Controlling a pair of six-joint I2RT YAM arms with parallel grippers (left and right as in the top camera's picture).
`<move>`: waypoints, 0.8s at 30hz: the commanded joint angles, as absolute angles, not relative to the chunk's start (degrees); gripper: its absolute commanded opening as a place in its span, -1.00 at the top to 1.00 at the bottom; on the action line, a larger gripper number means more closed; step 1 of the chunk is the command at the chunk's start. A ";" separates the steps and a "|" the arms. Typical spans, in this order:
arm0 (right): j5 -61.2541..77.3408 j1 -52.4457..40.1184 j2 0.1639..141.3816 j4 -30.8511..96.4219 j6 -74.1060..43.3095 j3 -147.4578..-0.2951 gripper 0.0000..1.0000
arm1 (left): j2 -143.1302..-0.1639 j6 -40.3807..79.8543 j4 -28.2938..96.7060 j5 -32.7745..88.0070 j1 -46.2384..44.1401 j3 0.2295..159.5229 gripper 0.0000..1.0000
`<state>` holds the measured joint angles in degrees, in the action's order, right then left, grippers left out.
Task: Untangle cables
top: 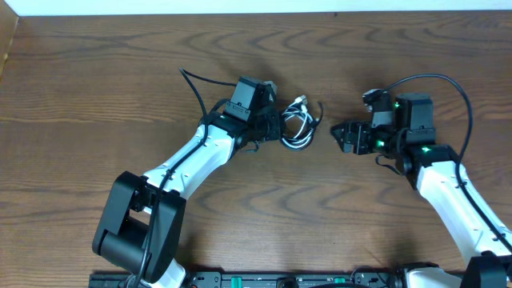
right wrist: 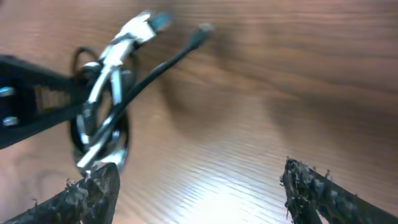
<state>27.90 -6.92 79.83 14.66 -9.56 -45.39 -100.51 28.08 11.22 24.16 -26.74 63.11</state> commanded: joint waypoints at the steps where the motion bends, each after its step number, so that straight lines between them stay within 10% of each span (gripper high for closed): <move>1: 33.23 -9.13 79.85 12.67 -8.93 -46.39 -0.61 | -100.05 38.02 8.97 32.75 -26.76 63.64 0.85; 8: 35.07 -12.12 79.85 8.60 -9.41 -46.39 -0.67 | -100.05 42.35 5.34 39.20 -26.76 63.64 0.85; 15: 34.76 -12.10 79.85 4.47 -14.22 -46.39 0.98 | -100.05 41.74 3.75 40.07 -26.76 63.64 0.85; 19: 33.65 -12.10 79.85 6.26 -14.33 -46.39 0.98 | -100.05 37.89 3.77 34.09 -26.70 63.64 0.77; 24: 30.76 -12.10 79.85 11.09 -13.15 -46.39 0.98 | -100.05 32.32 3.77 30.55 -26.57 63.64 0.08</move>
<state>31.79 -11.92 79.90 10.31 -13.80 -45.74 -100.51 37.82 3.92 34.39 -27.16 63.11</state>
